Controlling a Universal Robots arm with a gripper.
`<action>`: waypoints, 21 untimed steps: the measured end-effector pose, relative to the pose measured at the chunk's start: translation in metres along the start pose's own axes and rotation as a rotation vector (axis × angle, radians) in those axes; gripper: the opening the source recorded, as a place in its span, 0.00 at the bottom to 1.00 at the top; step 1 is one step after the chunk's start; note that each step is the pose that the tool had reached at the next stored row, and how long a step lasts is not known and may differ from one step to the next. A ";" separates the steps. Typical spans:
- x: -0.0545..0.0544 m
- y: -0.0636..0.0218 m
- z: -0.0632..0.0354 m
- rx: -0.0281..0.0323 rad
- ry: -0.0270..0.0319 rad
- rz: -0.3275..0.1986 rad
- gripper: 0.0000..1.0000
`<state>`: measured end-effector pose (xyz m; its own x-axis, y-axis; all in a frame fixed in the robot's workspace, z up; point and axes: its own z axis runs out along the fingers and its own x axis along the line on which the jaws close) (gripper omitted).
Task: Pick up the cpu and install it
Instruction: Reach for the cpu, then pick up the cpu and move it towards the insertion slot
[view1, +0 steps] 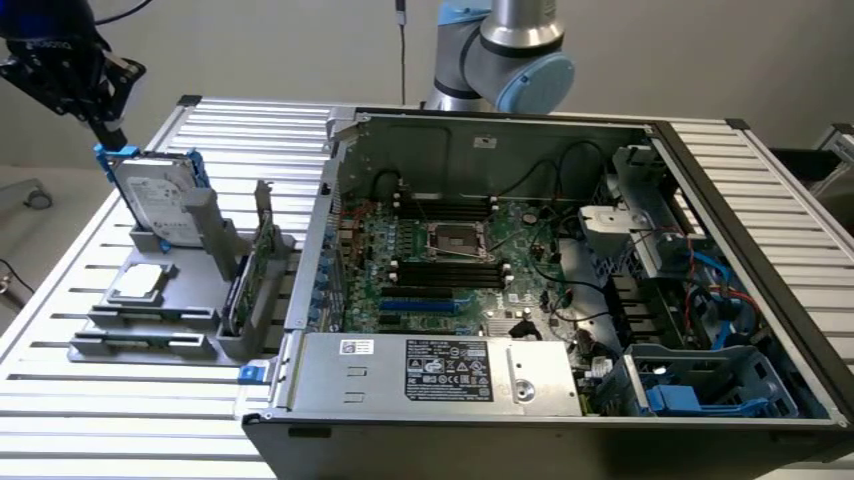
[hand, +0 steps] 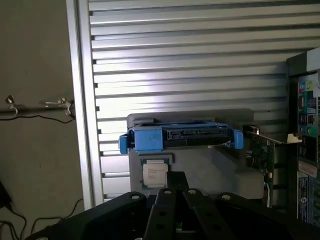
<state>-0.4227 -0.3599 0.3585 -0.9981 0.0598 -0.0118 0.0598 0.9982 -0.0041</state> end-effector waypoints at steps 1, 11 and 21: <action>0.001 0.0001 0.0001 0.0067 0.0013 -0.004 0.11; 0.004 0.0002 0.0004 0.0341 0.0058 -0.027 0.11; 0.004 0.0002 0.0004 0.0341 0.0058 -0.027 0.24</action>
<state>-0.4265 -0.3595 0.3580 -0.9994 0.0330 -0.0055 0.0332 0.9987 -0.0385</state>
